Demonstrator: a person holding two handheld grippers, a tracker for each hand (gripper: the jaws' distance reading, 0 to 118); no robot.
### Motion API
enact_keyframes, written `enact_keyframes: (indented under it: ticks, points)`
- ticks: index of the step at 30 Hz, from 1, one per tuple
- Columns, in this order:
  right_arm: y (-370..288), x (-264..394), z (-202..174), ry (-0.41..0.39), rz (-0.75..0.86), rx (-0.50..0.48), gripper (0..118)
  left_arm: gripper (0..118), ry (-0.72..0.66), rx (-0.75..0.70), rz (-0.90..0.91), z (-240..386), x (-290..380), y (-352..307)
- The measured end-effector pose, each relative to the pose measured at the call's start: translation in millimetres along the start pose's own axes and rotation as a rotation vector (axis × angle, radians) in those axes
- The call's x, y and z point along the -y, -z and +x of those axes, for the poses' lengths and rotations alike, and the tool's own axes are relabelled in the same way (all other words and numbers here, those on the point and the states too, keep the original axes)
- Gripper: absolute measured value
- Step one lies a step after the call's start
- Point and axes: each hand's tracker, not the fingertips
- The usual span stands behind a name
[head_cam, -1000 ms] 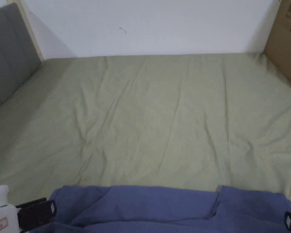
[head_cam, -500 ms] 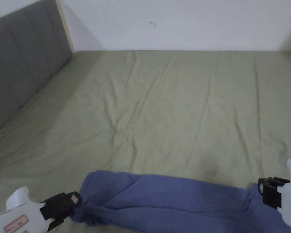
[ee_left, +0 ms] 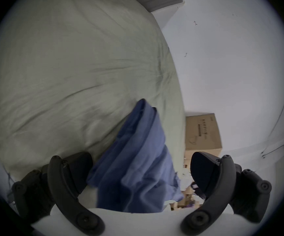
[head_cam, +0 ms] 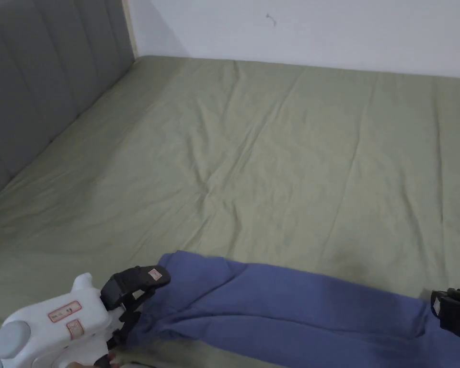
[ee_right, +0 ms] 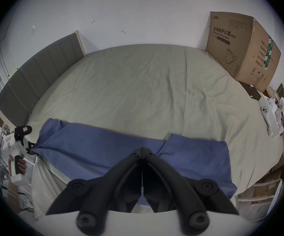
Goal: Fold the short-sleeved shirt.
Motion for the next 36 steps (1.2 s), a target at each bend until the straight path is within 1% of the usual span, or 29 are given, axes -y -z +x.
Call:
enact_keyframes:
  ticks: [1, 2, 3, 4, 5, 6, 7, 8, 9, 10, 11, 12, 14, 15, 17, 18, 21, 22, 24, 26, 28, 29, 30, 31, 32, 33, 34, 35, 36]
  points:
    - [4, 0, 2, 0.0, -0.014, 0.004, 0, 98, -0.018, 0.037, -0.007, -3, -1, 3]
    - [8, 2, 3, 0.003, -0.032, 0.012, 0, 76, -0.058, 0.033, -0.019, -3, -2, 7]
    - [10, 3, 5, 0.006, -0.046, 0.027, 0, 65, -0.058, 0.028, -0.025, -4, -3, 12]
    - [13, 5, 7, 0.008, -0.053, 0.029, 0, 60, -0.056, 0.02, -0.032, -1, 3, 21]
    - [13, 7, 9, 0.013, -0.064, 0.032, 0, 57, -0.056, -0.041, -0.067, -2, 6, 32]
    - [14, 10, 12, 0.015, -0.069, 0.032, 0, 57, -0.03, -0.056, -0.097, -3, 8, 38]
    - [12, 11, 13, 0.015, -0.072, 0.032, 0, 40, -0.01, -0.063, -0.091, -3, 10, 41]
    - [10, 13, 14, 0.011, -0.073, 0.037, 0, 8, -0.002, -0.126, -0.108, -11, 5, 46]
    - [7, 14, 16, 0.004, -0.071, 0.042, 0, 7, -0.032, -0.139, -0.099, -13, 3, 46]
    - [4, 15, 18, -0.011, -0.063, 0.051, 0, 7, -0.067, -0.063, -0.084, -13, 2, 42]
    - [2, 15, 21, -0.033, -0.054, 0.068, 0, 7, -0.064, -0.089, -0.084, -8, 1, 39]
    - [0, 14, 23, -0.045, -0.046, 0.088, 0, 7, -0.032, -0.129, -0.088, 3, 1, 38]
    - [-3, 13, 31, -0.031, -0.034, 0.1, 0, 7, 0.108, -0.213, -0.086, 31, 4, 37]
    - [-5, 12, 37, -0.004, -0.023, 0.084, 0, 7, 0.188, -0.248, -0.076, 50, 8, 36]
    - [-10, 13, 48, 0.062, -0.007, 0.055, 0, 7, 0.322, -0.27, -0.065, 94, 18, 35]
    - [-11, 14, 53, 0.081, -0.005, 0.039, 0, 7, 0.396, -0.284, -0.058, 116, 26, 35]
    - [-16, 22, 66, 0.108, 0.005, 0.042, 0, 7, 0.687, -0.323, -0.052, 191, 63, 43]
    - [-18, 25, 70, 0.113, 0.009, 0.048, 0, 7, 0.784, -0.299, -0.069, 212, 80, 49]
    - [-22, 34, 82, 0.155, 0.021, 0.071, 0, 7, 0.944, -0.28, -0.105, 251, 118, 67]
    - [-26, 42, 95, 0.203, 0.025, 0.059, 0, 7, 1.008, -0.237, -0.172, 272, 152, 91]
    - [-30, 51, 109, 0.249, 0.027, 0.062, 0, 7, 1.079, -0.168, -0.285, 279, 186, 121]
    - [-32, 56, 115, 0.265, 0.031, 0.067, 0, 8, 1.086, -0.153, -0.326, 278, 203, 138]
    - [-34, 60, 122, 0.28, 0.034, 0.074, 0, 13, 1.092, -0.155, -0.363, 277, 216, 152]
    - [-37, 65, 129, 0.298, 0.035, 0.085, 0, 28, 1.068, -0.169, -0.382, 275, 231, 168]
    - [-38, 70, 136, 0.313, 0.034, 0.087, 0, 66, 1.048, -0.14, -0.403, 270, 240, 182]
    - [-40, 74, 142, 0.329, 0.03, 0.092, 0, 99, 1.046, -0.11, -0.444, 268, 247, 193]
    - [-42, 79, 148, 0.347, 0.03, 0.102, 0, 112, 1.011, -0.129, -0.486, 266, 254, 202]
    - [-45, 84, 154, 0.364, 0.032, 0.107, 0, 116, 0.988, -0.157, -0.509, 264, 259, 210]
    - [-47, 87, 159, 0.383, 0.033, 0.116, 0, 116, 0.979, -0.147, -0.515, 262, 258, 212]
